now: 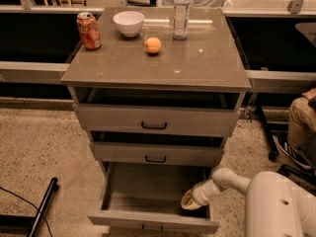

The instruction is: Open bottom drawer

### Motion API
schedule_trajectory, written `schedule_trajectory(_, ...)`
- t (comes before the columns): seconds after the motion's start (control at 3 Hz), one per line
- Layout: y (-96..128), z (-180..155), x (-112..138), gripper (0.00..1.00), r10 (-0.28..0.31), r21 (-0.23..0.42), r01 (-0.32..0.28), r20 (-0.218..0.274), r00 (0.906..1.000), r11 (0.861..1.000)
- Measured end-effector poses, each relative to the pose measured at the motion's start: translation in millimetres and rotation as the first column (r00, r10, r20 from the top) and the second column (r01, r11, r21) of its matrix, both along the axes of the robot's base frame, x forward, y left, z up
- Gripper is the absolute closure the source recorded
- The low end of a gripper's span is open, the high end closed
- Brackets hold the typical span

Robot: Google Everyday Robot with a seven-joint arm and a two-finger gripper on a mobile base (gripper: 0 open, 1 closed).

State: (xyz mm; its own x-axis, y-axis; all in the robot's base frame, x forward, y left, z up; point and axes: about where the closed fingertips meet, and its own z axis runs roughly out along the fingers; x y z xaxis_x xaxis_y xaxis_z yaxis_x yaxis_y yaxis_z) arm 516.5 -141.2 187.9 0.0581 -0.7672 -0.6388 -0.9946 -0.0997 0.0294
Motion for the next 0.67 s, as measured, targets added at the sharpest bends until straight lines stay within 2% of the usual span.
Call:
schedule_trajectory(0.33, 20.5, -14.1, -26.7, 1.0, 0.051, -0.015, -0.052, -0.074, 0.9959, 0.999)
schedule_trajectory(0.67, 30.2, -14.7, -46.9, 1.0, 0.077, -0.008, -0.078, -0.118, 0.99, 0.997)
